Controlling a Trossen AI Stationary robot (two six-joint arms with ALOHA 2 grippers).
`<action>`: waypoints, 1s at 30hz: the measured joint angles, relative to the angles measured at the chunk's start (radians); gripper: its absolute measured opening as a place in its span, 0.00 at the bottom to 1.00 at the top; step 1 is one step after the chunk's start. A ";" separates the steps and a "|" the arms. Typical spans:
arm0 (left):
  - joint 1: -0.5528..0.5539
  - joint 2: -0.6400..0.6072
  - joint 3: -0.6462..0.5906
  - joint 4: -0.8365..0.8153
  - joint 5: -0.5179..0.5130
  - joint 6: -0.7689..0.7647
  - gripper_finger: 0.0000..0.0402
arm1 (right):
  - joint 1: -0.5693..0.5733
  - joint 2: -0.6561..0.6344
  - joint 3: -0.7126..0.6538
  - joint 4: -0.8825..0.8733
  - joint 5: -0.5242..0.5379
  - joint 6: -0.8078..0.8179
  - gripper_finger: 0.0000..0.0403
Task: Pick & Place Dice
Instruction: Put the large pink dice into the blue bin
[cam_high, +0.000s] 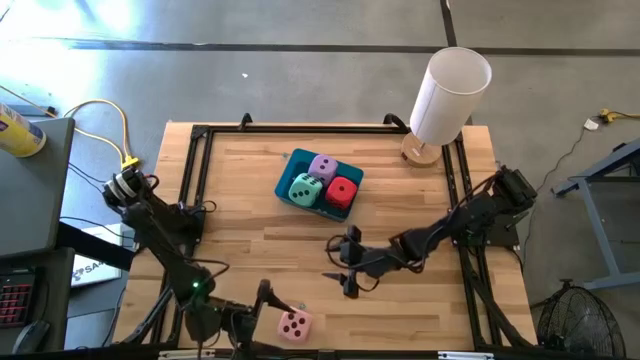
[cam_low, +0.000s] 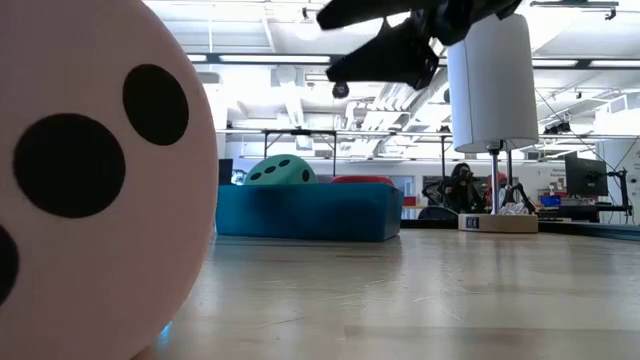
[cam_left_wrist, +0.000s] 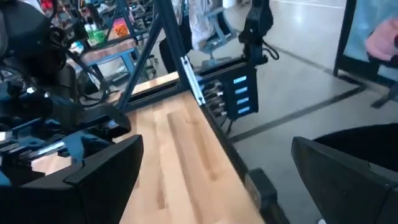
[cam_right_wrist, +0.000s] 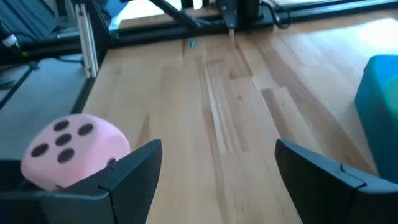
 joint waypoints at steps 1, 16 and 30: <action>-0.011 0.000 0.016 -0.032 -0.011 -0.004 1.00 | 0.008 0.000 0.000 0.009 0.009 -0.001 0.76; -0.060 0.099 0.049 -0.289 0.009 -0.117 1.00 | 0.061 0.000 0.000 0.009 0.037 0.049 0.76; -0.036 0.156 0.049 -0.220 0.024 -0.201 1.00 | 0.105 0.004 0.000 0.023 0.039 0.053 0.76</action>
